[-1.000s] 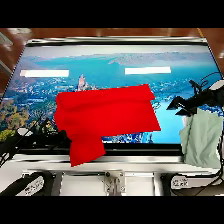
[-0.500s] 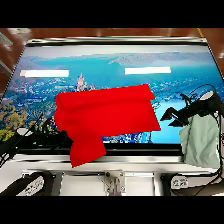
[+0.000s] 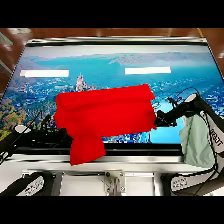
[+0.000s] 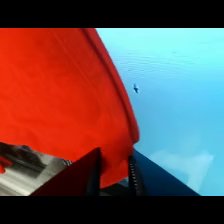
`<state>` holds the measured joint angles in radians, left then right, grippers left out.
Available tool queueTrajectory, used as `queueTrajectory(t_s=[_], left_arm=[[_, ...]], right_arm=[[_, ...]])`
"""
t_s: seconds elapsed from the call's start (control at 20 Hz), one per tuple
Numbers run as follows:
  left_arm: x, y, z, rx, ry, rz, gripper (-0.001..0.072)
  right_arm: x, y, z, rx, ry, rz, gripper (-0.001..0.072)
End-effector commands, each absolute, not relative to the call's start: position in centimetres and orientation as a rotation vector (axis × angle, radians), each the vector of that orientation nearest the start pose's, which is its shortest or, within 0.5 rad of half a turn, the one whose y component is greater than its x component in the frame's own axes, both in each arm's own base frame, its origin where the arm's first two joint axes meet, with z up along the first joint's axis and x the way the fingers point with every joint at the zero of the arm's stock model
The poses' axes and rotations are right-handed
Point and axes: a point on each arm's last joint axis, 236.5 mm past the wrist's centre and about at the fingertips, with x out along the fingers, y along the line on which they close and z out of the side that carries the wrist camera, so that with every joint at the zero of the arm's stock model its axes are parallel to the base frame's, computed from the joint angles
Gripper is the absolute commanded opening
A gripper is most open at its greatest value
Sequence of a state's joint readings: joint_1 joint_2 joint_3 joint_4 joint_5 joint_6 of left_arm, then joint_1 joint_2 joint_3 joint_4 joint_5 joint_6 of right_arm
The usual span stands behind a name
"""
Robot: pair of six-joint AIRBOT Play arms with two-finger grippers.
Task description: Fold the shirts.
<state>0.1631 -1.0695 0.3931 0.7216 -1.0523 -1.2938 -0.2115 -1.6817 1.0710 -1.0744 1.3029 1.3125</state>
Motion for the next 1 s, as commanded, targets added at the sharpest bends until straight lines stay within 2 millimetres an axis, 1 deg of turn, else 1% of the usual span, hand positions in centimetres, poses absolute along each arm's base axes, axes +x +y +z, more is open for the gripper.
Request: queueTrajectory(t_s=[0.0,0.05,0.1,0.2,0.3,0.4,0.5,0.55,0.65,0.7,0.8,0.85,0.95], left_arm=[[22.9,-11.9,-8.8,-0.824,1.45,-0.292,0.0037],[23.4,-11.8,-8.4,-0.812,1.433,-0.299,0.0037],[24.0,-11.6,-7.8,-0.796,1.408,-0.306,0.0036],[25.9,-11.1,-5.7,-0.748,1.332,-0.323,0.0036],[28.0,-10.6,-2.9,-0.693,1.239,-0.341,0.0036],[29.8,-10.2,-0.6,-0.665,1.172,-0.354,0.0036],[31.5,-9.8,0.9,-0.65,1.122,-0.352,0.0036],[32.3,-9.6,1.4,-0.644,1.1,-0.347,0.0036],[34.3,-8.6,2.3,-0.643,1.057,-0.325,0.0036],[35.2,-7.9,2.6,-0.647,1.04,-0.31,0.0036],[37.3,-6.3,2.8,-0.664,1.013,-0.273,0.0036],[38.4,-5.7,2.8,-0.683,1.008,-0.263,0.0036],[40.4,-5.4,2.5,-0.714,1.004,-0.276,0.0036]], right_arm=[[32.1,6.2,-12.9,0.511,1.749,0.345,0.0175],[32.4,6.5,-12.2,0.517,1.743,0.372,0.0085],[33.0,6.9,-11.3,0.522,1.723,0.397,0.0058],[35.3,7.1,-8.5,0.472,1.611,0.463,0.0057],[38.0,7.0,-5.6,0.431,1.496,0.456,0.0056],[39.8,7.8,-3.9,0.377,1.439,0.471,0.0056],[42.0,8.5,-3.1,0.323,1.368,0.456,0.0056],[43.4,8.5,-2.8,0.301,1.324,0.424,0.0056],[46.2,7.2,-2.4,0.255,1.233,0.33,0.0056],[47.5,6.4,-2.1,0.244,1.188,0.285,0.0056],[49.5,5.7,-1.9,0.235,1.137,0.251,0.0056],[50.3,5.6,-2.0,0.235,1.126,0.249,0.0055],[52.1,6.1,-2.5,0.228,1.112,0.256,0.0056]])
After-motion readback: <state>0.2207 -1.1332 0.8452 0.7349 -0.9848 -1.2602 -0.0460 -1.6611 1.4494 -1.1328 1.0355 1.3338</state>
